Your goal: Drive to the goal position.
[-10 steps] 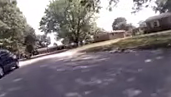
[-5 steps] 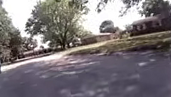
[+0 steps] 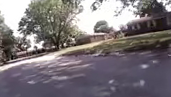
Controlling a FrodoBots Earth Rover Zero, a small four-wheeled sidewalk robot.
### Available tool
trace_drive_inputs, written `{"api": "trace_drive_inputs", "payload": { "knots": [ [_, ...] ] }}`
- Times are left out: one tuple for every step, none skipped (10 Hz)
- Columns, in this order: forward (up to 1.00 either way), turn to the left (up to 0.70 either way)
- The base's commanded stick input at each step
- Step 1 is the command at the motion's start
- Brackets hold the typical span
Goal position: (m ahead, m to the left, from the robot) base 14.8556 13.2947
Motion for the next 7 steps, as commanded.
{"api": "trace_drive_inputs", "payload": {
  "knots": [
    [0.69, 0.03],
    [0.69, 0.03],
    [0.69, 0.03],
    [0.69, 0.03],
    [0.69, 0.03],
    [0.69, 0.11],
    [0.69, 0.33]
  ]
}}
